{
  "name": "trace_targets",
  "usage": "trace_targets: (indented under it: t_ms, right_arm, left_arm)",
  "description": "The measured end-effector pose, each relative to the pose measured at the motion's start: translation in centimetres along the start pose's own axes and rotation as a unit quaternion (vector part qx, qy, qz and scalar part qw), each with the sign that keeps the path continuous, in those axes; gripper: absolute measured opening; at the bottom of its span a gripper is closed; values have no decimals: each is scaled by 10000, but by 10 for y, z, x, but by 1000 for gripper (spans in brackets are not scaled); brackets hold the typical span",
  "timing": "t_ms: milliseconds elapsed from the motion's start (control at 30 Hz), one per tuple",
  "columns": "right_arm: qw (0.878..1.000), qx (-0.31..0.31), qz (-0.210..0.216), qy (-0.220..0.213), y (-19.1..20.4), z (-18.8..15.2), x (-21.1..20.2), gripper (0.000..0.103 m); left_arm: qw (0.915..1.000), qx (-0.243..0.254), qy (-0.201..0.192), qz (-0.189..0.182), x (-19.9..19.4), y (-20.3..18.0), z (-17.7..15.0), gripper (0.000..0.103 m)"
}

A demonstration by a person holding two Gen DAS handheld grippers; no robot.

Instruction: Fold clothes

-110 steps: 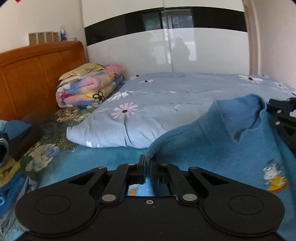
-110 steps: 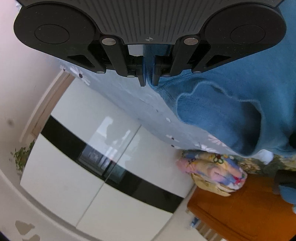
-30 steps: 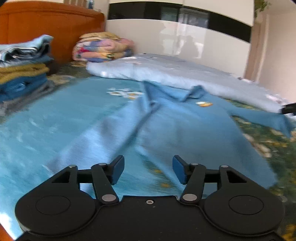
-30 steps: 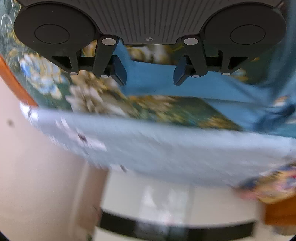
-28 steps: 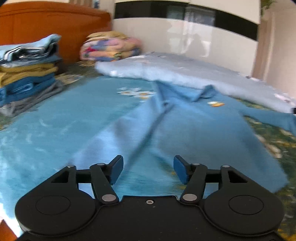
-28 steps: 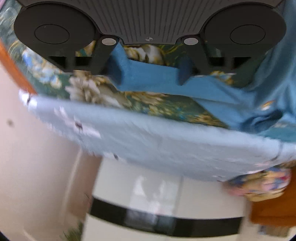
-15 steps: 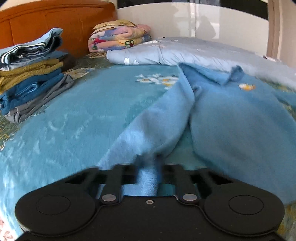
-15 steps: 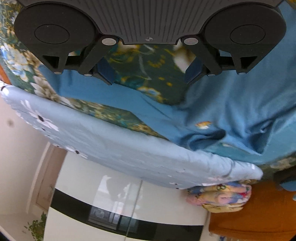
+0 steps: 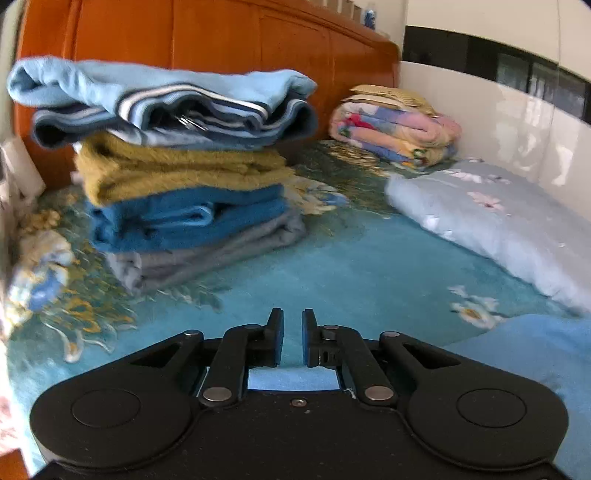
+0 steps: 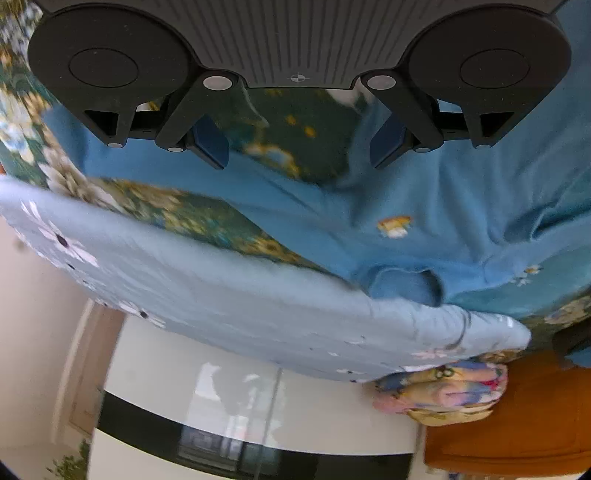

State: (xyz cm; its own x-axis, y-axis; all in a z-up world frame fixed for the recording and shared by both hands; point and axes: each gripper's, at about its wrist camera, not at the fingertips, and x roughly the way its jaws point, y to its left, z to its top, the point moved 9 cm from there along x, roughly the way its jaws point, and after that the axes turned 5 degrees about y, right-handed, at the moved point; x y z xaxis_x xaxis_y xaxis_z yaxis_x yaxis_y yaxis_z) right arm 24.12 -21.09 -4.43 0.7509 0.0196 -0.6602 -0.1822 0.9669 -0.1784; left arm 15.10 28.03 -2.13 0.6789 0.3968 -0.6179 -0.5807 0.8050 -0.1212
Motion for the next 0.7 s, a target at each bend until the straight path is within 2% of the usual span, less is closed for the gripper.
trace_targets:
  t_ms: [67, 167, 300, 433, 567, 700]
  right_arm:
    - [10000, -67, 63, -29, 10, 18, 15, 83]
    - [9997, 30, 240, 63, 24, 46, 40, 83]
    - [9976, 279, 598, 230, 35, 54, 49, 83]
    - [9974, 204, 534, 427, 30, 23, 43, 83]
    - [9935, 526, 688, 733, 16, -15, 23, 83]
    - [9892, 587, 885, 1013, 2, -60, -12, 83]
  left_arm:
    - [9990, 200, 153, -373, -1, -20, -17, 27]
    - [9935, 300, 550, -948, -4, -50, -49, 27]
    - [9799, 445, 875, -1737, -29, -83, -90, 32]
    - [9675, 603, 1054, -2219, -51, -105, -121, 37]
    - [9549, 724, 1400, -2515, -64, -121, -151, 39]
    - [9454, 479, 1580, -2809, -81, -127, -164, 43]
